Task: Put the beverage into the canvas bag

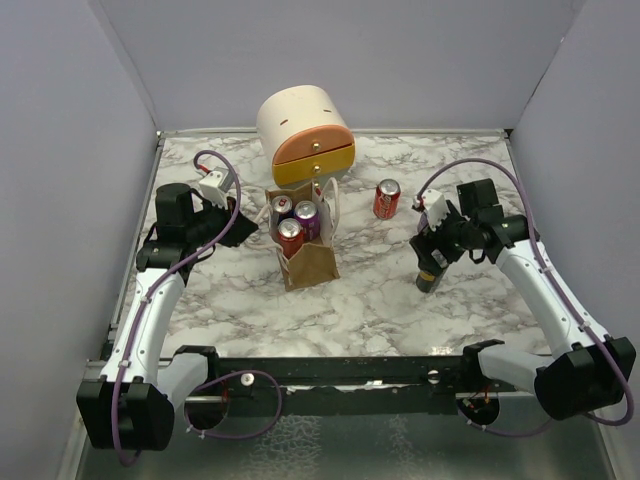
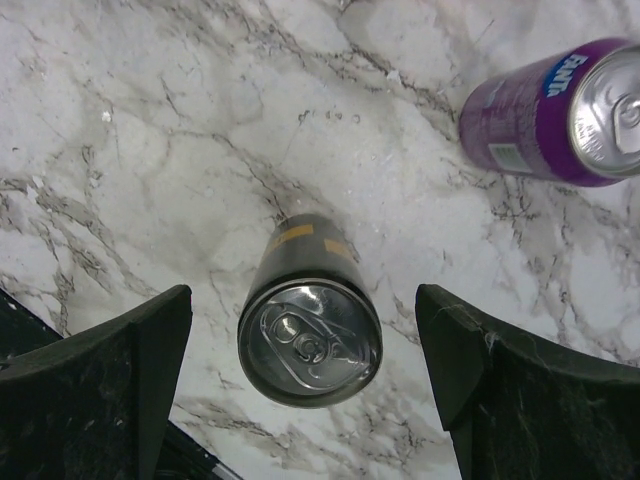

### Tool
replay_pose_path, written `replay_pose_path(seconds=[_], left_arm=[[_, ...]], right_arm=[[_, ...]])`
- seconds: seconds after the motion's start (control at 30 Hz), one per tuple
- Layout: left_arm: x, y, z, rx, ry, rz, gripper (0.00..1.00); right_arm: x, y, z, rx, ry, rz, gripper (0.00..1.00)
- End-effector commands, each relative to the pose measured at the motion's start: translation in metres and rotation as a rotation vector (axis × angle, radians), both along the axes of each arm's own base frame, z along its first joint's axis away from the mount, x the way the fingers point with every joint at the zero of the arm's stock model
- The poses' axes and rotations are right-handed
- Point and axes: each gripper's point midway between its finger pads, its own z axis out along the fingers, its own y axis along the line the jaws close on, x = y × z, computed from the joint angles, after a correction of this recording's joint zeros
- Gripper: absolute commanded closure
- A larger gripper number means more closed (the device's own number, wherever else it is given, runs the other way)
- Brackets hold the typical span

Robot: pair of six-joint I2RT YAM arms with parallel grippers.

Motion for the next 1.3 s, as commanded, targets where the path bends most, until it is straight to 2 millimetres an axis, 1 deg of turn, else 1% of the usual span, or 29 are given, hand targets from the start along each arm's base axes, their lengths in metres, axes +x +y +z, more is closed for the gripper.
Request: replay_pose_path(seconds=[0.0,0.17,0.27,0.4,0.47,0.53,0.6,0.67,0.73,0.8,0.93,1.13,1.2,1.27], left_arm=[[0.0,0.0,0.005,0.012,-0.036,-0.002,1.0],[-0.001,0.001,0.005,0.011,-0.037,0.0,1.0],[-0.001,0.0,0.005,0.01,-0.037,-0.002,1.0],[-0.001,-0.001,0.004,0.006,-0.03,-0.006,1.0],[0.0,-0.001,0.005,0.005,-0.032,-0.006,1.0],[0.0,-0.001,0.005,0.005,-0.031,-0.007,1.0],[0.0,-0.001,0.004,0.003,-0.027,-0.009,1.0],[0.001,-0.001,0.005,0.002,-0.027,-0.009,1.0],[0.001,-0.002,0.005,0.0,-0.026,-0.01,1.0],[0.001,-0.002,0.005,-0.003,-0.028,-0.013,1.0],[0.001,-0.003,0.005,-0.006,-0.028,-0.015,1.0],[0.005,-0.003,0.005,-0.006,-0.017,-0.015,1.0],[0.006,-0.004,0.004,-0.008,-0.008,-0.016,1.0],[0.007,-0.003,0.004,-0.006,-0.004,-0.015,1.0]], right_arm=[[-0.007,-0.018,-0.019,-0.047,0.057,-0.024,0.07],[-0.016,-0.02,-0.028,-0.031,0.102,-0.015,0.1],[-0.018,-0.023,-0.032,-0.035,0.111,-0.02,0.14],[-0.018,-0.023,-0.033,-0.027,0.119,-0.02,0.25],[-0.017,-0.021,-0.031,-0.014,0.119,-0.016,0.33],[-0.018,-0.018,-0.026,0.003,0.122,-0.006,0.42],[-0.015,-0.014,-0.016,0.023,0.104,0.006,0.48],[-0.013,-0.008,-0.001,0.052,0.078,0.02,0.54],[-0.01,0.0,0.017,0.096,0.042,0.046,0.59],[-0.005,0.008,0.04,0.14,-0.003,0.064,0.64],[0.003,0.023,0.078,0.219,-0.055,0.111,0.7],[0.007,0.063,0.159,0.387,-0.185,0.263,0.73],[0.007,0.076,0.182,0.417,-0.249,0.31,0.73],[0.002,0.093,0.201,0.441,-0.295,0.369,0.73]])
